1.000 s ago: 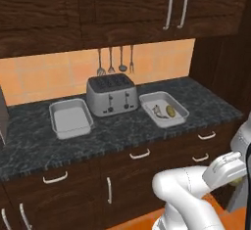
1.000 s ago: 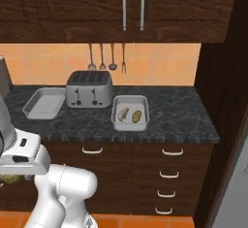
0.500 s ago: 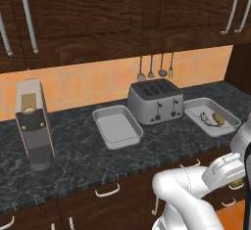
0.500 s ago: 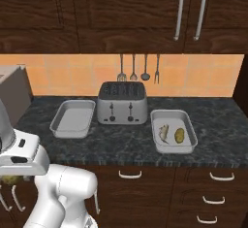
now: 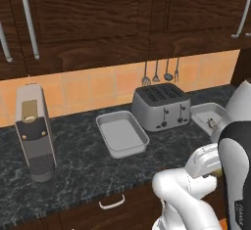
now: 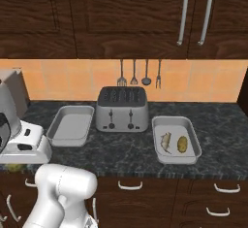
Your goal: Place one potato and one fish in each tupperware on the nearby counter, to pack two identical lunches.
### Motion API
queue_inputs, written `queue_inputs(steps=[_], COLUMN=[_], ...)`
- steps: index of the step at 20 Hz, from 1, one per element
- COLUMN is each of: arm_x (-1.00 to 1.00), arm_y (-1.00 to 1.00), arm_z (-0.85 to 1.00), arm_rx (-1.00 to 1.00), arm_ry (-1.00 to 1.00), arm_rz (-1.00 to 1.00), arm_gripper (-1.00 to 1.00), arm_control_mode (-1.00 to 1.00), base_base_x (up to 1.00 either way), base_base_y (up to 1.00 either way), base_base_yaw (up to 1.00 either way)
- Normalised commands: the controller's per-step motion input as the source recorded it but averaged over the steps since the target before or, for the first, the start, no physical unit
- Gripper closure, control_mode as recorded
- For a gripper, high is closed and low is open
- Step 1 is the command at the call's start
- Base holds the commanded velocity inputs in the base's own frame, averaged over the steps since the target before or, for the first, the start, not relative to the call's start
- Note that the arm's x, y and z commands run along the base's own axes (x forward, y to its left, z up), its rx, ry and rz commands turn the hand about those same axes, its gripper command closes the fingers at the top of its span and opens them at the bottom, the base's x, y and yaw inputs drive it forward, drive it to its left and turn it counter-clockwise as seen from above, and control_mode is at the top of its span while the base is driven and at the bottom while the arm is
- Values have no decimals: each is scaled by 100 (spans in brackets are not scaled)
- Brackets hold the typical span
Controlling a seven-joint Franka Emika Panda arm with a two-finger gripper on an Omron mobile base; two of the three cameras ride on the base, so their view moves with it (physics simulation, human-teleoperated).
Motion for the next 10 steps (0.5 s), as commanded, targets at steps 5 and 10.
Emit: queue_inputs(steps=[5,10], arm_x=[100,100], arm_y=[36,20], arm_z=[-36,-18], arm_rx=[0,0], arm_ry=[-2,0], arm_rz=[0,0], arm_gripper=[100,100], arm_control_mode=[-100,-100], base_base_x=[0,0], base_base_y=[0,0], base_base_yaw=[0,0])
